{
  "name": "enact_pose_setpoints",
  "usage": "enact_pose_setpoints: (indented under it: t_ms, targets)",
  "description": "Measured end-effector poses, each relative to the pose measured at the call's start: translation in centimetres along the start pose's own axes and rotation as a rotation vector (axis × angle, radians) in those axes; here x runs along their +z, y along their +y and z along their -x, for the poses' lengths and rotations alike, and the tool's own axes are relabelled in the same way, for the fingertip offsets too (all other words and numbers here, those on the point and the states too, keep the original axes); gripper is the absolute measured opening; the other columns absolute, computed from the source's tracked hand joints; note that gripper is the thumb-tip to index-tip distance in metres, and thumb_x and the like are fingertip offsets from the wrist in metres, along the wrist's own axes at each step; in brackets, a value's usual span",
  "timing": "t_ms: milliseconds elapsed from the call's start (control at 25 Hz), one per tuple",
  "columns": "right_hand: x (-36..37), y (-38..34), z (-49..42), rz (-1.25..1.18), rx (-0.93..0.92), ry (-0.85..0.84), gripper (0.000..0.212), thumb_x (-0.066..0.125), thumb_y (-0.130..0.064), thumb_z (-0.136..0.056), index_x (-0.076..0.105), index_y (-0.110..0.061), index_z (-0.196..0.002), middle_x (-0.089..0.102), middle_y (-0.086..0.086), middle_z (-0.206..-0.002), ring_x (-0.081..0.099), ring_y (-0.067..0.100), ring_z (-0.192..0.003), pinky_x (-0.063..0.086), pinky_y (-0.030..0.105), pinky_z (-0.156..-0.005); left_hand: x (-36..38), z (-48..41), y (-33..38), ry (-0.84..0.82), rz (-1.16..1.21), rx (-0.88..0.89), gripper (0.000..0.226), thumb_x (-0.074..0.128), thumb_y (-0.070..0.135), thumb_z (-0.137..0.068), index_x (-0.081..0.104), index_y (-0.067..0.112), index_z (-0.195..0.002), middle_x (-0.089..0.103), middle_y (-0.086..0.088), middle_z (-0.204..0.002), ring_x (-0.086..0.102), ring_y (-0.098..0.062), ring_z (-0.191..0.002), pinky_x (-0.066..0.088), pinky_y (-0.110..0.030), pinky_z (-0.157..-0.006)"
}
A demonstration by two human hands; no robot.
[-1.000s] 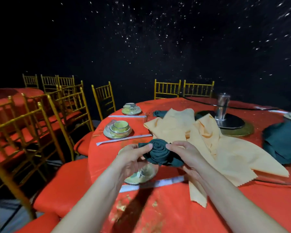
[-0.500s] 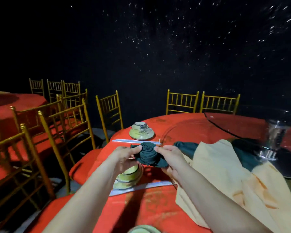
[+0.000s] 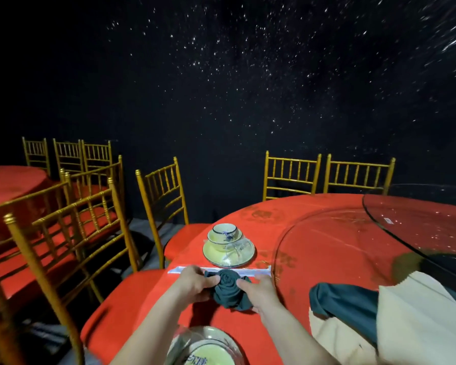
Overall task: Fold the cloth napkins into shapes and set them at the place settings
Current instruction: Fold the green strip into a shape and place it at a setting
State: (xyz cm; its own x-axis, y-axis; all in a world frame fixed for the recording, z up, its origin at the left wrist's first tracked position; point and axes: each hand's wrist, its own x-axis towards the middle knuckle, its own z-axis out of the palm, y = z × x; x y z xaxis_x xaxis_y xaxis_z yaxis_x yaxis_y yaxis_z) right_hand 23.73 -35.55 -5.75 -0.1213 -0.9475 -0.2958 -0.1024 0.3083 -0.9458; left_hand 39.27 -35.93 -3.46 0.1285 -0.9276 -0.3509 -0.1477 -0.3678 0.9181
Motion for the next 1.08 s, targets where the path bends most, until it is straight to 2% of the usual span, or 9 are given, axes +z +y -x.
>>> enact_pose_setpoints:
  t_ms: [80, 200, 400, 520, 600, 720, 880, 1000, 1080]
  targets:
    - [0.5, 0.9, -0.6, 0.094, -0.004, 0.016, 0.062, 0.072, -0.023, -0.081, 0.041, -0.005, -0.132, 0.05, 0.012, -0.13, 0.052, 0.027, -0.117, 0.043, 0.034, -0.098, -0.1, -0.9, -1.0, -0.03, -0.005, -0.011, 0.019, 0.068, 0.008, -0.085, 0.052, 0.006, -0.075, 0.056, -0.008, -0.066, 0.054, -0.017, -0.054, 0.046, -0.026, -0.049]
    - [0.8, 1.4, -1.1, 0.22, -0.041, 0.028, 0.061, 0.068, -0.027, -0.085, 0.039, -0.005, -0.134, 0.046, 0.011, -0.135, 0.047, 0.026, -0.122, 0.039, 0.029, -0.096, -0.8, -1.8, -2.2, 0.006, 0.042, -0.047, 0.025, 0.058, 0.004, -0.091, 0.048, 0.005, -0.068, 0.052, -0.009, -0.061, 0.053, -0.02, -0.049, 0.048, -0.024, -0.041]
    - [0.6, 0.3, -0.2, 0.443, -0.115, 0.043, 0.058, 0.062, -0.037, -0.087, 0.038, -0.011, -0.133, 0.052, 0.007, -0.131, 0.05, 0.025, -0.12, 0.042, 0.028, -0.092, -2.3, -1.1, -2.3, 0.157, -0.185, 0.003, 0.021, 0.06, 0.008, -0.089, 0.051, 0.01, -0.07, 0.052, -0.008, -0.062, 0.052, -0.017, -0.055, 0.043, -0.022, -0.045]
    - [-0.1, -0.8, 1.6, 0.541, -0.165, 0.007, 0.062, 0.058, -0.039, -0.088, 0.032, -0.014, -0.139, 0.053, 0.008, -0.131, 0.049, 0.027, -0.121, 0.044, 0.032, -0.092, -2.9, 1.5, -1.5, 0.182, -0.194, 0.03, 0.02, 0.059, 0.01, -0.09, 0.051, 0.01, -0.072, 0.051, -0.008, -0.062, 0.049, -0.017, -0.054, 0.04, -0.022, -0.048]
    - [-0.8, -1.6, 3.6, 0.577, -0.215, -0.027, 0.064, 0.057, -0.038, -0.088, 0.029, -0.016, -0.142, 0.05, 0.007, -0.136, 0.046, 0.027, -0.124, 0.042, 0.031, -0.095, -3.1, 3.9, -0.8, 0.202, -0.174, 0.067, 0.016, 0.06, 0.012, -0.09, 0.052, 0.01, -0.076, 0.053, -0.009, -0.066, 0.05, -0.018, -0.056, 0.041, -0.024, -0.053]
    - [-2.5, -2.2, 7.8, 0.584, -0.323, -0.065, 0.062, 0.057, -0.035, -0.089, 0.029, -0.016, -0.141, 0.045, 0.007, -0.14, 0.043, 0.026, -0.128, 0.039, 0.031, -0.097, -2.2, 8.1, 0.5, 0.233, -0.168, 0.131, 0.014, 0.062, 0.017, -0.089, 0.054, 0.008, -0.097, 0.06, -0.009, -0.075, 0.056, -0.019, -0.062, 0.044, -0.026, -0.056]
    - [-5.9, -1.6, 14.5, 0.625, -0.479, -0.072, 0.054, 0.057, -0.034, -0.088, 0.036, -0.019, -0.135, 0.055, 0.005, -0.129, 0.05, 0.025, -0.12, 0.042, 0.03, -0.094, 1.8, 14.0, 1.4, 0.239, -0.251, 0.256, 0.025, 0.062, 0.019, -0.088, 0.052, 0.009, -0.108, 0.06, -0.009, -0.08, 0.057, -0.021, -0.068, 0.043, -0.026, -0.053]
    - [-9.6, -0.5, 19.3, 0.638, -0.588, -0.073, 0.05, 0.056, -0.035, -0.087, 0.037, -0.028, -0.132, 0.059, 0.0, -0.116, 0.056, 0.022, -0.111, 0.045, 0.035, -0.092, 5.6, 18.7, 1.6, 0.199, -0.321, 0.366, 0.024, 0.062, 0.024, -0.088, 0.05, 0.014, -0.106, 0.062, -0.008, -0.093, 0.064, -0.026, -0.084, 0.048, -0.03, -0.063]
    - [-12.7, 0.6, 22.4, 0.626, -0.609, -0.055, 0.056, 0.057, -0.04, -0.084, 0.034, -0.032, -0.135, 0.059, -0.004, -0.116, 0.056, 0.018, -0.11, 0.045, 0.036, -0.095, 7.9, 22.1, 0.9, 0.151, -0.313, 0.43, 0.025, 0.064, 0.025, -0.087, 0.049, 0.016, -0.105, 0.063, -0.01, -0.102, 0.064, -0.027, -0.091, 0.049, -0.032, -0.069]
